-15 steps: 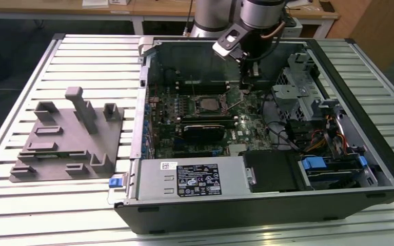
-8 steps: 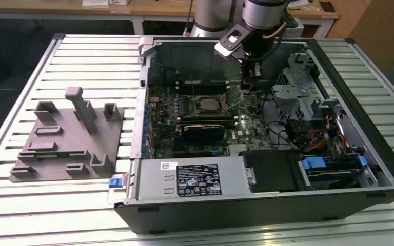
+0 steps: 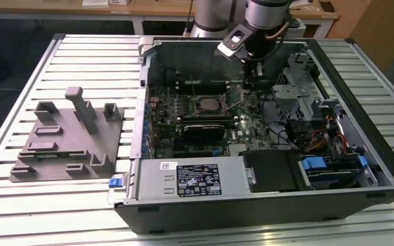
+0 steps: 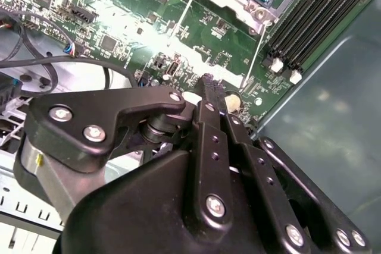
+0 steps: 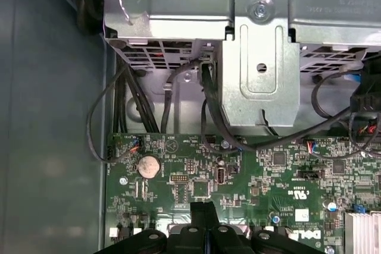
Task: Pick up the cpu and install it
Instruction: 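Close the cpu cover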
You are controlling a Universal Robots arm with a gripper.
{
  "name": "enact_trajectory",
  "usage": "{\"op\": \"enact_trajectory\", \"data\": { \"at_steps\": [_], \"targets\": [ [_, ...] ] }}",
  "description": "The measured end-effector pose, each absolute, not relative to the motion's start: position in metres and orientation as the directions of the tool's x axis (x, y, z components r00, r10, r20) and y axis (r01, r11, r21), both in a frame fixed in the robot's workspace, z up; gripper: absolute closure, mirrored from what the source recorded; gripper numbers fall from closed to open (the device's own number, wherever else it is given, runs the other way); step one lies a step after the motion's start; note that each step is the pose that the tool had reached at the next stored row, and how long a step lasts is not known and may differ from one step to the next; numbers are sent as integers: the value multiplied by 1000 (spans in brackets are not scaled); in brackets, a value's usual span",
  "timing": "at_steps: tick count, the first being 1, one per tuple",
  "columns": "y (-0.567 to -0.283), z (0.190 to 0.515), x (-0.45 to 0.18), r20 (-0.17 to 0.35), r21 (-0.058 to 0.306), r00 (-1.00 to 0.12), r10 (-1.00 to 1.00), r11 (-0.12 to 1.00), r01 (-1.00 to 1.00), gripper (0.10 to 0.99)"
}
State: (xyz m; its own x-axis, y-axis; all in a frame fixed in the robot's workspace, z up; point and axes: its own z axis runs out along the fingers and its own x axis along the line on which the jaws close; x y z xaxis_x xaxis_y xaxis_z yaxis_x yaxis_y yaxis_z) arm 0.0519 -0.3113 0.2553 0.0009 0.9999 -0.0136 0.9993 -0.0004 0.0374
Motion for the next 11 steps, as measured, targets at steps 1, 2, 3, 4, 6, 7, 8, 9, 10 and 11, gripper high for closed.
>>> {"op": "enact_trajectory", "data": {
  "at_steps": [1,2,3,4,6,7,8,9,10,11],
  "targets": [
    [-311,255,53,-14,37,1,1000,0,999,980],
    [-311,255,53,-14,37,1,1000,0,999,980],
    [-311,255,54,-14,37,1,1000,0,999,980],
    [-311,254,55,-14,37,1,1000,0,999,980],
    [-310,253,57,-14,37,1,1000,0,999,980],
    [-310,253,57,-14,37,1,1000,0,999,980],
    [-310,253,58,-14,37,1,1000,0,999,980],
    [-310,252,58,-14,36,1,1000,0,999,980],
    [-310,251,59,-14,36,1,1000,0,999,980],
    [-310,250,59,-14,36,1,1000,0,999,980]
  ]
}}
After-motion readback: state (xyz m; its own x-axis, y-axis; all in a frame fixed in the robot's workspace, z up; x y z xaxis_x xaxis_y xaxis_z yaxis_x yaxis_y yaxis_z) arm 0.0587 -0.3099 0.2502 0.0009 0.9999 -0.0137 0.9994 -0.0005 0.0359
